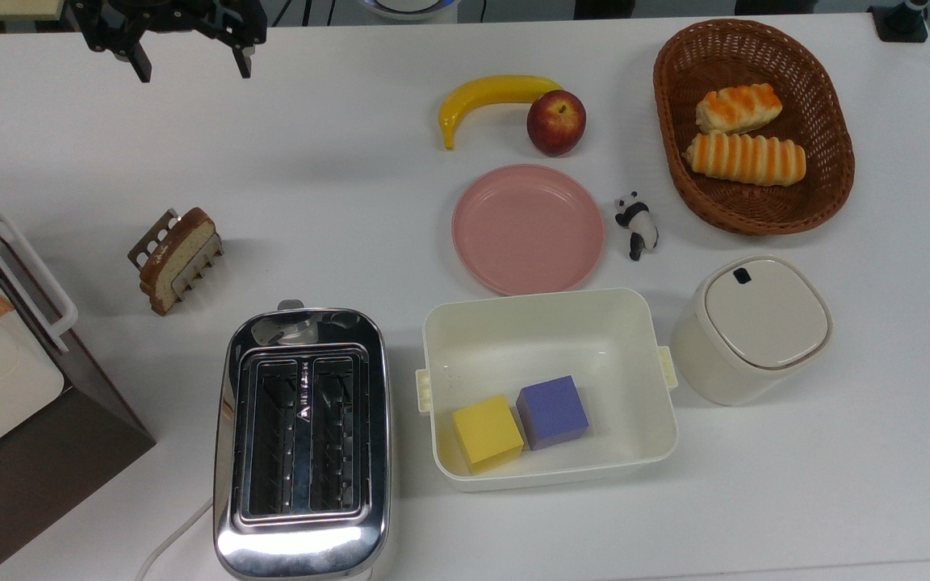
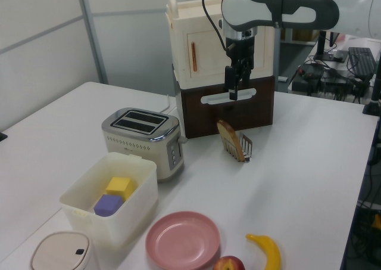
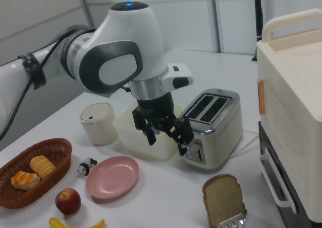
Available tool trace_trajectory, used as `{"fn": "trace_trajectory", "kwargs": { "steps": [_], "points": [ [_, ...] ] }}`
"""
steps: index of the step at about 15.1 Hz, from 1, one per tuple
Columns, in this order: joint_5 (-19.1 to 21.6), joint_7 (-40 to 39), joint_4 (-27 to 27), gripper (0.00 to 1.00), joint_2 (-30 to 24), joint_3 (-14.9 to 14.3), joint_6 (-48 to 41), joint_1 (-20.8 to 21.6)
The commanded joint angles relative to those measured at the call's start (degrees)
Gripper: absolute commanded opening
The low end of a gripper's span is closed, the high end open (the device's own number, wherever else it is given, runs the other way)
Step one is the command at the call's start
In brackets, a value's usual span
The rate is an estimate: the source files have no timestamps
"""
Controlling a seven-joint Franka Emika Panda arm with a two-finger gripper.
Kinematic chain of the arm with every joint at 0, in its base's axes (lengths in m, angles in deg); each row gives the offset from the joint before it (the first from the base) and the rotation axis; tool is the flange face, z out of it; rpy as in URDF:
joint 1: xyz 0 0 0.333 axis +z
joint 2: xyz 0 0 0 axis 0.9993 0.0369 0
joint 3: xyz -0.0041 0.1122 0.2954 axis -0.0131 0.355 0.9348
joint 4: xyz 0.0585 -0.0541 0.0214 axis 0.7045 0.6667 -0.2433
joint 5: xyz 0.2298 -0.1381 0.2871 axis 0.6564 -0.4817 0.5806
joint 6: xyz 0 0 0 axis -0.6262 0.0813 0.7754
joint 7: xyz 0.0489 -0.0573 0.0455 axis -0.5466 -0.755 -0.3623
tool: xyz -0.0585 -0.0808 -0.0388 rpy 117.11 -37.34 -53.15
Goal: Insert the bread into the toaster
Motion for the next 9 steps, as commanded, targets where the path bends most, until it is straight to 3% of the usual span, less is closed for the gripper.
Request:
{"fn": "trace_trajectory", "kwargs": {
  "steps": [1, 4, 9],
  "points": [
    [-1.0, 1.4, 0.5, 1.0, -0.5, -0.2, -1.4, 0.5],
    [-0.9, 2.7, 0.4, 1.0, -0.4, -0.6, -1.2, 0.3],
    [-0.9, 13.1, 0.3, 1.0, 3.3, -0.7, 1.1, -2.6]
  ]
}}
